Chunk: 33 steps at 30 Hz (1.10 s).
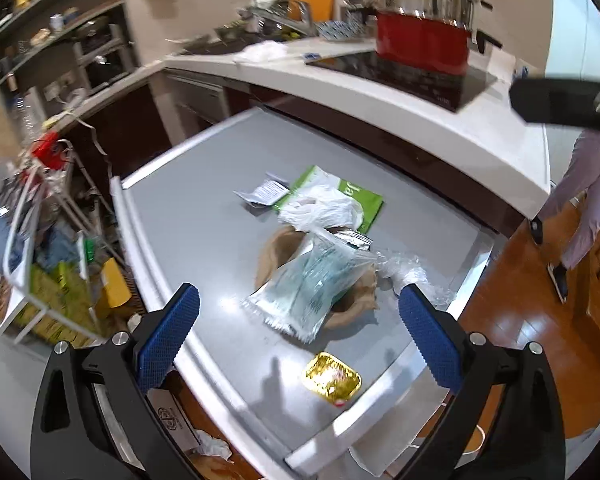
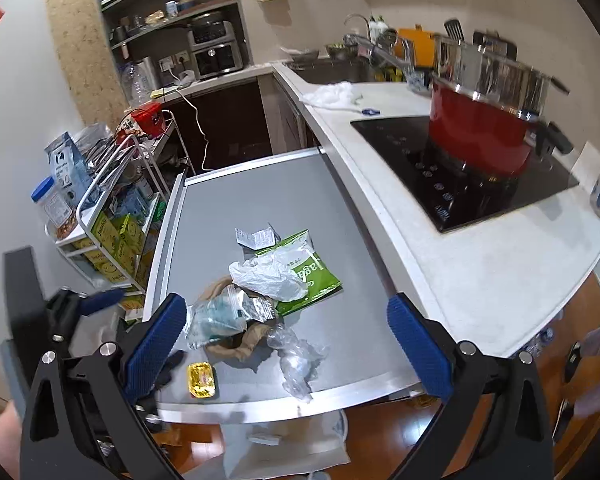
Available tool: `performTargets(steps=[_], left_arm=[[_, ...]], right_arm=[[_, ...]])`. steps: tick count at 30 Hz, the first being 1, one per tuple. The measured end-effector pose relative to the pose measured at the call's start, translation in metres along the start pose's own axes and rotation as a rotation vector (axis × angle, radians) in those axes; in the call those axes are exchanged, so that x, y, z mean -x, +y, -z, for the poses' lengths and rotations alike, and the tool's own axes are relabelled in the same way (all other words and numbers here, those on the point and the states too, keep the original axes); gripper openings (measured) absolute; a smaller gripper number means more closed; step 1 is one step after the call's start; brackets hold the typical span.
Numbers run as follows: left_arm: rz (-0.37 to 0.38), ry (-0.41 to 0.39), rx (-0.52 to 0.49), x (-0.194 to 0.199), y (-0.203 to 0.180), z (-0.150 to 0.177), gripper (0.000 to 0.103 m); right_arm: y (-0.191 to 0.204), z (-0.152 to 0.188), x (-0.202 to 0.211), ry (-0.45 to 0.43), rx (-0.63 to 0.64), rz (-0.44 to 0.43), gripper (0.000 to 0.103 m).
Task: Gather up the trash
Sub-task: 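Grasp the clear plastic packet with the left tool and lift it, then grasp the crumpled white tissue with the right tool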
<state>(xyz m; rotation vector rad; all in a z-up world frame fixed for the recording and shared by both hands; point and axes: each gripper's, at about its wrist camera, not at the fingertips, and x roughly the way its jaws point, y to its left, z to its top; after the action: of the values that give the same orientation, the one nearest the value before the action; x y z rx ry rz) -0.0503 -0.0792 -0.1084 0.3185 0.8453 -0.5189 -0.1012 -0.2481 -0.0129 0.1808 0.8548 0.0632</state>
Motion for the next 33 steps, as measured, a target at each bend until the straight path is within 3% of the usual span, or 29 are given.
performTargets(steps=[6,12,17,25,33], left_arm=[[0.025,0.034,-0.06,-0.035,-0.001,-0.009,0.099],[0.066,0.108,-0.108,-0.066,0.003,-0.011,0.08],[0.102,0.138,-0.129,-0.08,0.004,-0.009,0.059],[0.193,0.126,-0.001,-0.074,0.031,-0.009,0.053],[0.183,0.106,0.103,-0.055,0.06,0.002,0.053]], right_arm=[[0.0,-0.01,-0.021,0.033,-0.009,0.011,0.099],[-0.001,-0.015,-0.041,0.065,-0.014,0.023,0.099],[0.0,-0.021,-0.059,0.091,-0.014,0.03,0.099],[0.007,-0.029,-0.096,0.146,0.017,0.033,0.099],[0.028,-0.037,-0.147,0.221,0.097,0.017,0.099]])
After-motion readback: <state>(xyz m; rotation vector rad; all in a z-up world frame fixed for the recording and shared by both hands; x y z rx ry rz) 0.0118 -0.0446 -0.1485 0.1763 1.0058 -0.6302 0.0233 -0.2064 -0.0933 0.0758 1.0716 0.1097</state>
